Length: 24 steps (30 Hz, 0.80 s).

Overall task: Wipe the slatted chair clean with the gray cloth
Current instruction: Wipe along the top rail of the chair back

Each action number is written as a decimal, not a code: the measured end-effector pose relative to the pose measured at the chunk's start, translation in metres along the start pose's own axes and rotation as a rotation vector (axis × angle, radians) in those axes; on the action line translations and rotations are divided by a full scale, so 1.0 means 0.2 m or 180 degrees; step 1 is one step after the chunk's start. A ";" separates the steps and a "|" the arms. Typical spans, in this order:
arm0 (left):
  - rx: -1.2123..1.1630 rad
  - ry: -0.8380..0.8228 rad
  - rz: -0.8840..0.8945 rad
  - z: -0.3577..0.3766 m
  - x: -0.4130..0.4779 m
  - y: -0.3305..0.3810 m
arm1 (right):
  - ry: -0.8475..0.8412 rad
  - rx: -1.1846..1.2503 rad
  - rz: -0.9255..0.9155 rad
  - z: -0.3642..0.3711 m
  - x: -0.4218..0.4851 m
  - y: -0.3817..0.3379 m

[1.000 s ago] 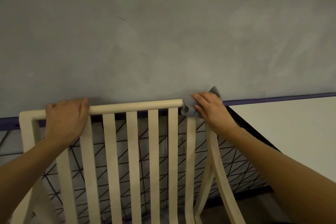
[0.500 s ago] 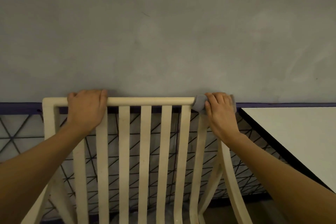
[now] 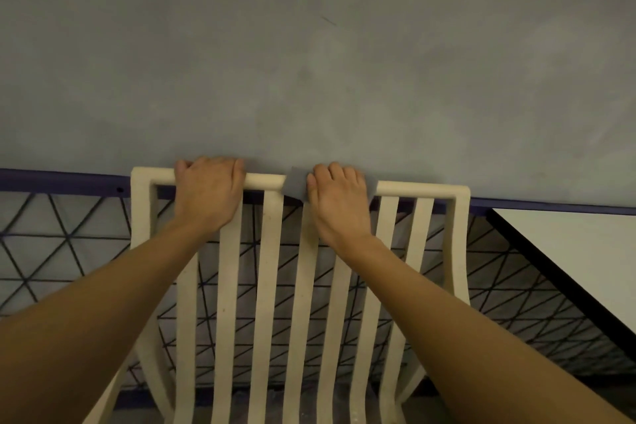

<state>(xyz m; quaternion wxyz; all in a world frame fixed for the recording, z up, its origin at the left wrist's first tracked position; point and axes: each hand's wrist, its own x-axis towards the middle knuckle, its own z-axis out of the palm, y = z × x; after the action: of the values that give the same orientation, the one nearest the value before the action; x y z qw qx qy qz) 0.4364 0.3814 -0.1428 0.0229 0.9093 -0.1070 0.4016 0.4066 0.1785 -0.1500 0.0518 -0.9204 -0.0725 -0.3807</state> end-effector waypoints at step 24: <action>-0.0884 -0.0666 -0.0024 -0.08 0.03 0.26 | -0.0840 0.0399 -0.0172 -0.21 -0.05 0.61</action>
<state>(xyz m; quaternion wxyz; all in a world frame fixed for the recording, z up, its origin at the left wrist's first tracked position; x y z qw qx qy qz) 0.4189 0.3322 -0.1297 0.1385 0.9346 -0.1597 0.2860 0.3922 0.0503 -0.1321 0.0889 -0.9551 -0.1271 -0.2523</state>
